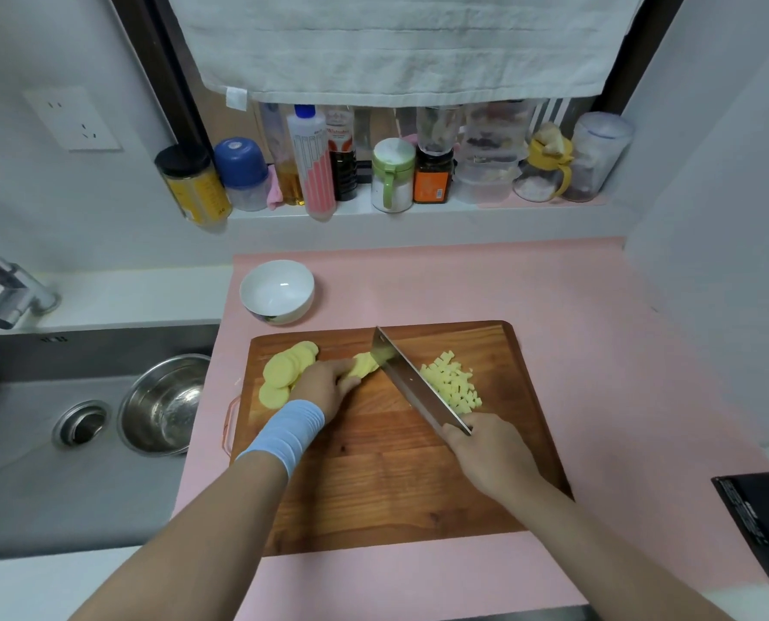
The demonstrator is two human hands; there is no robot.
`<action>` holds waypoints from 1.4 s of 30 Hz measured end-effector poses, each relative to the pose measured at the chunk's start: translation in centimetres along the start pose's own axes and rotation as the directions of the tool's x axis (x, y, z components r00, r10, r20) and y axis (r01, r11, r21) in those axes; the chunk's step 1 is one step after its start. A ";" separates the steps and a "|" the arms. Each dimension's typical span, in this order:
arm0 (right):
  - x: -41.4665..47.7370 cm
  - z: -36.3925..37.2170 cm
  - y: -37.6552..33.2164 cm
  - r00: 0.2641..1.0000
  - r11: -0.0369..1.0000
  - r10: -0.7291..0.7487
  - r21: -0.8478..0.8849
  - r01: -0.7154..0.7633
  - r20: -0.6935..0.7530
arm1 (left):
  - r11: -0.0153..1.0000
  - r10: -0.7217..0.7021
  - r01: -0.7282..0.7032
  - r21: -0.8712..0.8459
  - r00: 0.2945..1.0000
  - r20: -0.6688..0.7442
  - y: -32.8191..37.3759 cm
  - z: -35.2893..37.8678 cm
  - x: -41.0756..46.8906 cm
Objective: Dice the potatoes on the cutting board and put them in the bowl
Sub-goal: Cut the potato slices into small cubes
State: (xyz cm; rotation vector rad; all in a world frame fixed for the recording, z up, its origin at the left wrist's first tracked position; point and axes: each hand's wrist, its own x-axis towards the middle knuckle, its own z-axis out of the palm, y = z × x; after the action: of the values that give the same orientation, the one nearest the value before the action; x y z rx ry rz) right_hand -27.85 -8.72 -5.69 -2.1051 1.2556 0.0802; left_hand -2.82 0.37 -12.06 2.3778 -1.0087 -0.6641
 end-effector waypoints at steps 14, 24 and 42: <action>0.3 0.7 -1.4 1.000 1.000 -0.018 0.009 0.019 -0.021 | 0.995 -0.095 0.095 -0.010 0.969 -0.226 0.0 -0.6 -0.7; -1.0 -0.2 -1.0 0.993 0.995 -0.097 0.006 0.097 0.068 | 0.977 0.214 -0.215 -0.008 0.975 -0.060 -2.6 3.6 -6.8; -2.8 1.6 0.0 0.938 0.903 -0.319 -0.257 0.343 0.132 | 0.715 0.680 -0.614 0.334 0.721 -0.130 -4.5 7.2 -9.8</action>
State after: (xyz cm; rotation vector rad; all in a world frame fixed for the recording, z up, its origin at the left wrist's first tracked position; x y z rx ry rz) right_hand -28.87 -5.71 -5.86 -2.5008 0.8562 0.2050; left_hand -10.73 8.86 -17.80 2.0012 -1.7801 0.0462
